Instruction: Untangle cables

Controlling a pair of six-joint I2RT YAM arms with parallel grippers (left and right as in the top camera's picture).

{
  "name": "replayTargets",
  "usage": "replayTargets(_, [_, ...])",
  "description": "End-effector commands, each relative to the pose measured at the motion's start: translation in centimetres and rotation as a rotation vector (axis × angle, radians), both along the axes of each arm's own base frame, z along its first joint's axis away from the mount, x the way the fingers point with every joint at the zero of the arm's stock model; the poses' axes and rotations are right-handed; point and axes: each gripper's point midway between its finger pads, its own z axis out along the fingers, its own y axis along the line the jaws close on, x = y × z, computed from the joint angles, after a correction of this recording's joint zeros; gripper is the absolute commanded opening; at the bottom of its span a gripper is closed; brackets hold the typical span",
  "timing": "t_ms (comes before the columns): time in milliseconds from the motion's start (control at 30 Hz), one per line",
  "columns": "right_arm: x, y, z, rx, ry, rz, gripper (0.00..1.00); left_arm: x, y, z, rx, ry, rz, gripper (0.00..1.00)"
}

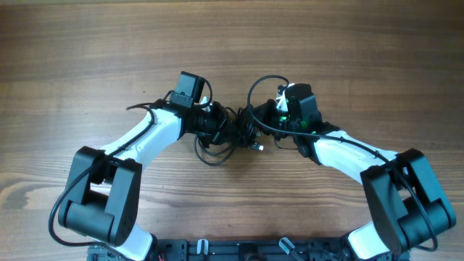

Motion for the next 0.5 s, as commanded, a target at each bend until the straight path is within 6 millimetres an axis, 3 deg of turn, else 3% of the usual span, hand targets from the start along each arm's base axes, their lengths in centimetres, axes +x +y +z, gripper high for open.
replayTargets(0, [0.06, 0.41, 0.26, 0.006, -0.013, 0.016, 0.04, 0.24, -0.43, 0.04, -0.003, 0.005, 0.005, 0.25])
replayTargets(167, [0.07, 0.42, 0.29, -0.003, -0.031, 0.029, 0.04, 0.54, -0.39, 0.01, 0.002, -0.004, 0.014, 0.33])
replayTargets(467, [0.07, 0.48, 0.36, 0.000, -0.035, 0.034, 0.04, 0.81, -0.66, 0.19, -0.007, -0.021, 0.012, 0.34])
